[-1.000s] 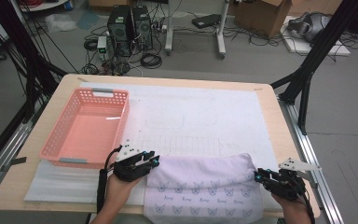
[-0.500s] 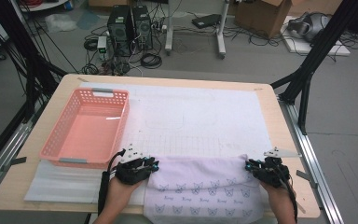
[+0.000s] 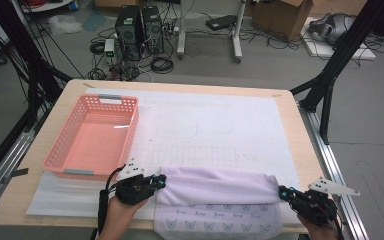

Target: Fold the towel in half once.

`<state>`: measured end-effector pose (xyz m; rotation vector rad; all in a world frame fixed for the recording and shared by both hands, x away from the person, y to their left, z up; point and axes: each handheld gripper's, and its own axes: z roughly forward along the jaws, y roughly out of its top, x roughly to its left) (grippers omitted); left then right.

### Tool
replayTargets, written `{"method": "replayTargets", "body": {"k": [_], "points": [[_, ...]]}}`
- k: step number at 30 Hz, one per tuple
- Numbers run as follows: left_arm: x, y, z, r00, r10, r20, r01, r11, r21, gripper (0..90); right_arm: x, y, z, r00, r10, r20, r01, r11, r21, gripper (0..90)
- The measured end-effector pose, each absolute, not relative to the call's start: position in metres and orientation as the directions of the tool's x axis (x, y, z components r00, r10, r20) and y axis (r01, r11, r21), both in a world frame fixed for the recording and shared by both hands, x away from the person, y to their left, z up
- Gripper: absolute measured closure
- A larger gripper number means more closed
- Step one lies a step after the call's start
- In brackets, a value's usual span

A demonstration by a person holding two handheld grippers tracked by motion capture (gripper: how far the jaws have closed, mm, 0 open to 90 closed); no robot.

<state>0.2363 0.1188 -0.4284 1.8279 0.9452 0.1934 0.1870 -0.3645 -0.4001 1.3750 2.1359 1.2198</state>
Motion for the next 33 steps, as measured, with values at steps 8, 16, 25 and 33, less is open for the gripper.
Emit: {"method": "replayTargets", "body": {"k": [8,16,25,33], "points": [[0.228,0.117,-0.435,0.701,0.67,-0.244,0.489,-0.202,0.849,55.9,0.17,-0.359,-0.416,-0.439,0.888,0.134,0.659,0.217,0.72,62.7],[0.247,0.121,-0.427,0.694,0.682,-0.231,0.438,-0.145,0.887,48.7,0.215,-0.346,-0.407,-0.527,0.846,0.076,0.577,0.291,0.763,74.9],[0.265,0.122,-0.437,0.67,0.704,-0.234,0.461,-0.148,0.875,47.4,0.274,-0.32,-0.437,-0.551,0.831,-0.084,0.582,0.454,0.675,89.2],[0.272,0.117,-0.447,0.623,0.745,-0.238,0.517,-0.163,0.84,40.6,0.267,-0.347,-0.433,-0.415,0.909,0.038,0.595,0.239,0.767,67.1]]}}
